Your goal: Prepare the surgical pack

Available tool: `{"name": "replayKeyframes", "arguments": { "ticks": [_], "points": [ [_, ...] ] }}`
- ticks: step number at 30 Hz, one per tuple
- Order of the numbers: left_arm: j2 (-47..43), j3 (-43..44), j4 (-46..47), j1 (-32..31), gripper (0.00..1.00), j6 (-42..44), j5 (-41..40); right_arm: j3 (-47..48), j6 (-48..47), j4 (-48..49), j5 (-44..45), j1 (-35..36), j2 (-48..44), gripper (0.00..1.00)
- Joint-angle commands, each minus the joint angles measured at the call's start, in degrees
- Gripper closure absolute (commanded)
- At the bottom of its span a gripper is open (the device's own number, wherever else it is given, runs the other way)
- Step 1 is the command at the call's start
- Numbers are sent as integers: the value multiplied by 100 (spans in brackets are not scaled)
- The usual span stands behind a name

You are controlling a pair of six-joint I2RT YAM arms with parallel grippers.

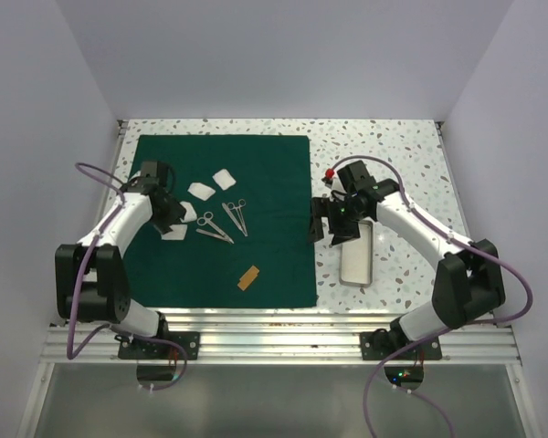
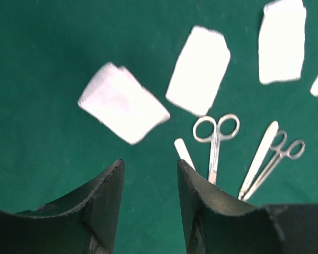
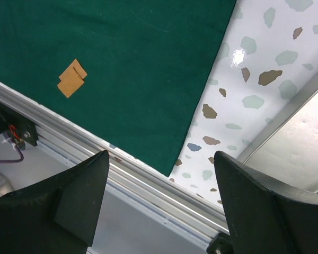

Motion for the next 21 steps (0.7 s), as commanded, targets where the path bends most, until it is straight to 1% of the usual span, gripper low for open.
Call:
{"name": "replayKeyframes", "arguments": {
  "ticks": [1, 2, 3, 4, 6, 8, 10, 12, 13, 14, 18, 21],
  "points": [
    [337, 481, -219, 57, 52, 157, -600, 168, -96, 78, -104, 10, 73, 17],
    [399, 534, -228, 92, 53, 227, -740, 159, -122, 70, -122, 1, 90, 16],
    [521, 570, -185, 119, 54, 428, -707, 159, -140, 70, -122, 1, 99, 16],
    [584, 579, -158, 328, 55, 517, -680, 150, -149, 52, -105, 10, 126, 16],
    [672, 500, -184, 505, 55, 658, -733, 150, -175, 17, -104, 1, 117, 16],
    [663, 342, 87, 777, 55, 860, -541, 141, -193, 43, -139, 10, 134, 16],
    [646, 157, 394, 918, 56, 1176, -400, 132, -228, 78, -183, 1, 143, 15],
    [663, 61, 527, 928, 56, 1484, -232, 123, -245, 113, -245, 1, 196, 15],
    [672, 17, 701, 919, 55, 1607, -145, 123, -271, 113, -254, 1, 222, 16],
    [716, -10, 764, 919, 54, 1799, 30, 123, -289, 131, -271, 10, 266, 15],
    [821, -133, 940, 928, 50, 2143, 313, 141, -351, 157, -420, 10, 345, 15],
    [734, -309, 1151, 945, 45, 2345, 497, 115, -360, 184, -465, 10, 363, 15]
  ]
}}
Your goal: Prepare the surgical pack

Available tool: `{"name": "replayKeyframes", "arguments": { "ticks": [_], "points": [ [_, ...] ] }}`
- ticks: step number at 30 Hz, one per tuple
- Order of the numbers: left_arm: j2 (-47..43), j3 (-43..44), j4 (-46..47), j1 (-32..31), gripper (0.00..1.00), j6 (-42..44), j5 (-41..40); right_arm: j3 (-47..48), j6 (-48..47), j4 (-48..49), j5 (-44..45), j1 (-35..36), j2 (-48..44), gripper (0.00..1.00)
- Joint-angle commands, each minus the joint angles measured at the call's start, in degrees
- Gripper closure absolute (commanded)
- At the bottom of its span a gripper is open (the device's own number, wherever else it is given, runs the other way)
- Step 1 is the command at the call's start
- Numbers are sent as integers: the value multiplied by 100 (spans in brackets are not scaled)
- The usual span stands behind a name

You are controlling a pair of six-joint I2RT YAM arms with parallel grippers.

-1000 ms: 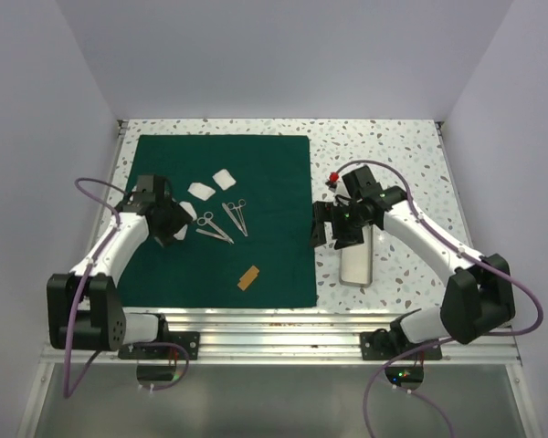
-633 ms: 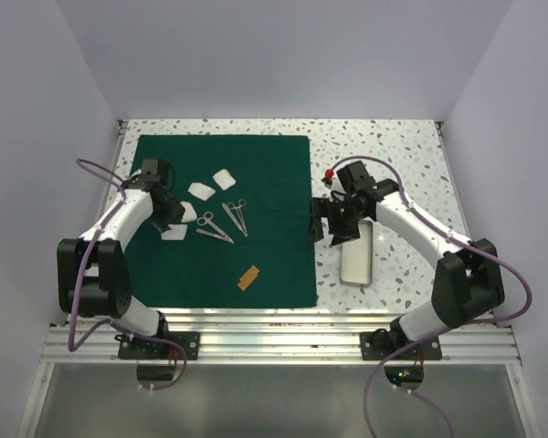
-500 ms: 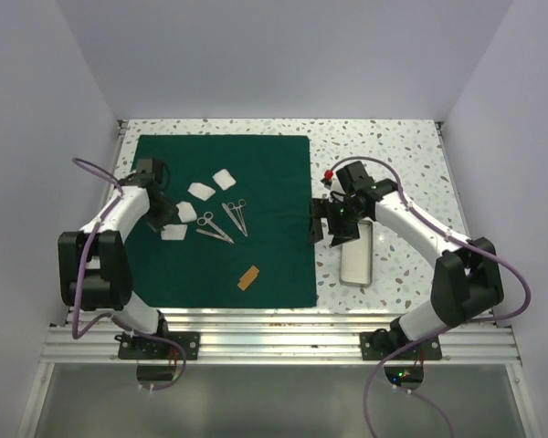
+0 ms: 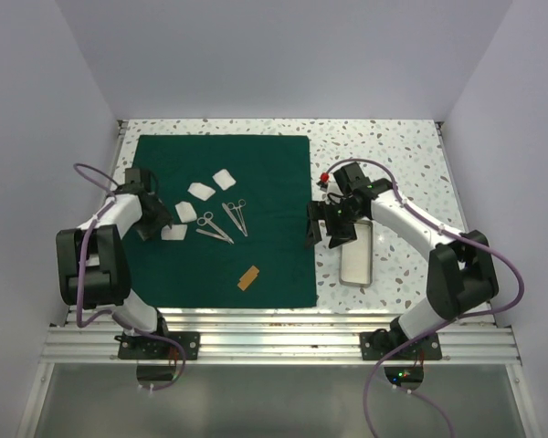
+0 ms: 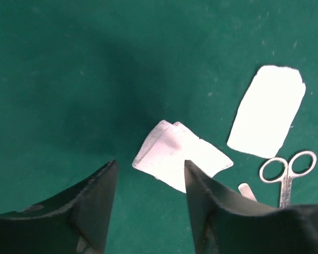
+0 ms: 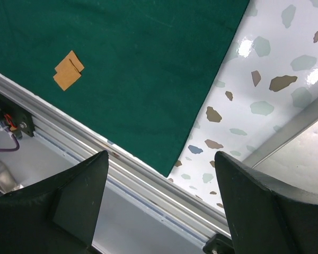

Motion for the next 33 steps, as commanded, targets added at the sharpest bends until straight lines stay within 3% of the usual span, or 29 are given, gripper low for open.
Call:
{"name": "replayKeyframes", "arguments": {
  "ticks": [1, 5, 7, 15, 25, 33],
  "points": [
    [-55, -178, 530, 27, 42, 567, 336, 106, -143, 134, -211, 7, 13, 15],
    [-29, -301, 724, 62, 43, 944, 537, 71, -170, 160, -273, 7, 22, 15],
    [58, -301, 769, 71, 49, 1059, 800, 45, -161, 186, -299, -1, 13, 15],
    [287, -310, 743, 71, 57, 1253, 750, -35, -170, 257, -334, 7, 5, 15],
    [-398, -398, 514, 71, 54, 1156, -85, -105, -152, 309, -352, -1, -39, 15],
    [-258, -705, 829, 80, 56, 1235, 239, -123, -134, 336, -378, -1, -22, 16]
  ]
}}
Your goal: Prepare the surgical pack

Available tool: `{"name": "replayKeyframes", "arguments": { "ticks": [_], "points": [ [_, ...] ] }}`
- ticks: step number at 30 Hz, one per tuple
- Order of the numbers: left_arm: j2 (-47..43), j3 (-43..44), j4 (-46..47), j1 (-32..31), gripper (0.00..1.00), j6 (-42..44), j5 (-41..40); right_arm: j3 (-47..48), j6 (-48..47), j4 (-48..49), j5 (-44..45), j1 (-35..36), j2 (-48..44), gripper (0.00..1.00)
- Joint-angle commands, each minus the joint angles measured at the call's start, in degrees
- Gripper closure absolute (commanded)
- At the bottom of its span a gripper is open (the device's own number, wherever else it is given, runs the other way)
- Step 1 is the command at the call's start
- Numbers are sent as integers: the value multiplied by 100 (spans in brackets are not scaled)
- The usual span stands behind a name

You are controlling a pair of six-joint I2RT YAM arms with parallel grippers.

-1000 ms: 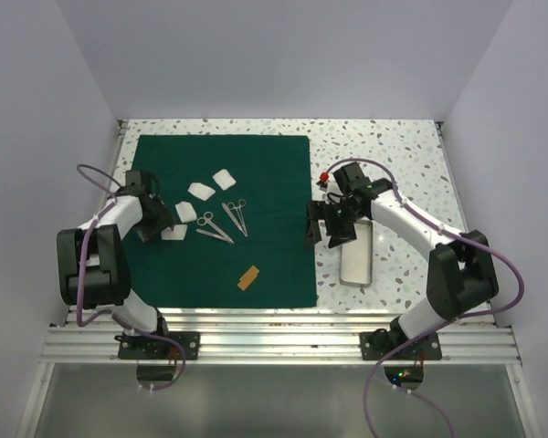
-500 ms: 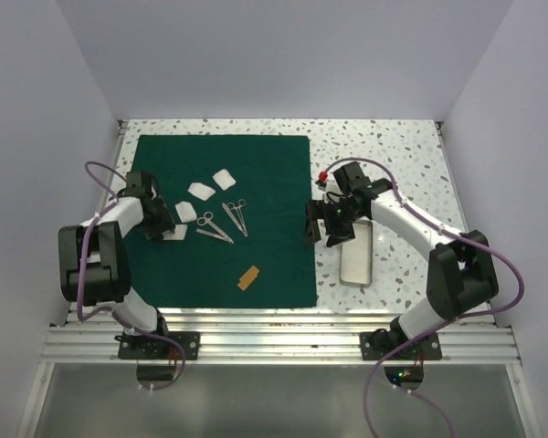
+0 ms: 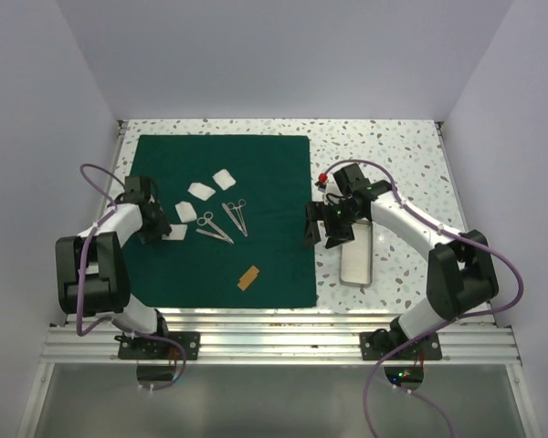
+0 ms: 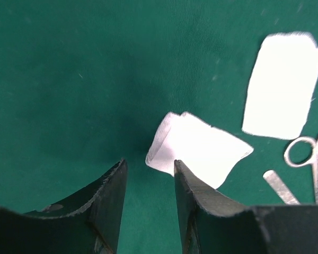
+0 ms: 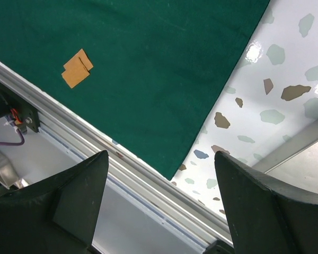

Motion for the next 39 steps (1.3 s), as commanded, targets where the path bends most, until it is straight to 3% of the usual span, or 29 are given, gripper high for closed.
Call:
{"name": "replayKeyframes", "arguments": {
  "ticks": [1, 7, 19, 32, 39],
  "points": [
    [103, -211, 286, 45, 56, 112, 258, -20, -60, 106, -149, 7, -26, 16],
    [445, -185, 426, 54, 56, 147, 277, -81, -60, 132, -122, -1, -52, 16],
    [437, 166, 216, 54, 70, -20, -30, -29, -69, 106, -114, 7, -9, 15],
    [-29, 219, 101, 45, 66, -205, -74, -55, -69, 132, -140, 7, 0, 15],
    [454, 509, 154, 45, 60, -90, 93, -11, -78, 106, -131, 7, 27, 16]
  ]
}}
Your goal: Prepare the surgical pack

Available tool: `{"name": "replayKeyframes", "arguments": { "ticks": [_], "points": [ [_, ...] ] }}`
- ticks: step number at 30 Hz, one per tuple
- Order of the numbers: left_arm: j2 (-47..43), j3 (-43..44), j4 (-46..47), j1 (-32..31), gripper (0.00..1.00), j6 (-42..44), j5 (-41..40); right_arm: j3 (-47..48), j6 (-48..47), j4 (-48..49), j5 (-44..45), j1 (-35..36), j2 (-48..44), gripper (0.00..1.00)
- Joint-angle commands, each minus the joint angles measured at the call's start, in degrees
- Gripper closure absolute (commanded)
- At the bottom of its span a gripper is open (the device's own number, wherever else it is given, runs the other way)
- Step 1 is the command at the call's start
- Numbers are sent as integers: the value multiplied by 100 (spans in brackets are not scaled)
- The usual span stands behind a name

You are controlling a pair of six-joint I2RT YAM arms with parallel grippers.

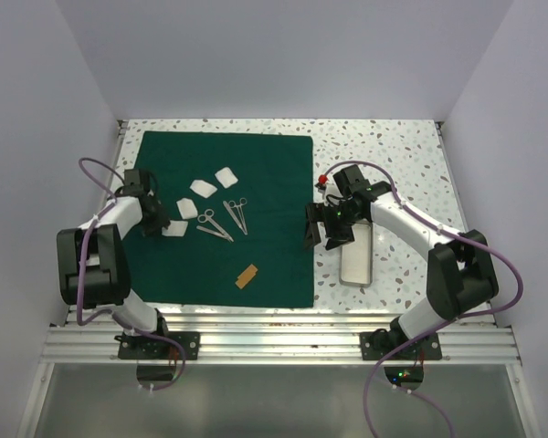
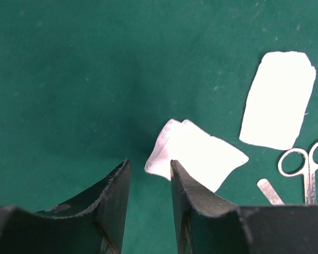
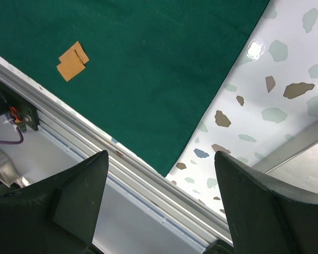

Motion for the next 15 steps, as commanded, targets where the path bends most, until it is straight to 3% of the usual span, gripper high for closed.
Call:
{"name": "replayKeyframes", "arguments": {
  "ticks": [1, 9, 15],
  "points": [
    [177, 201, 165, 41, 60, 47, 104, 70, -78, 86, -72, 7, 18, 15],
    [414, 69, 411, 41, 60, 109, 297, 35, -60, 121, -72, -1, 53, 15],
    [494, 95, 429, 32, 77, 92, 350, 122, -69, 86, -64, 7, 106, 15]
  ]
}}
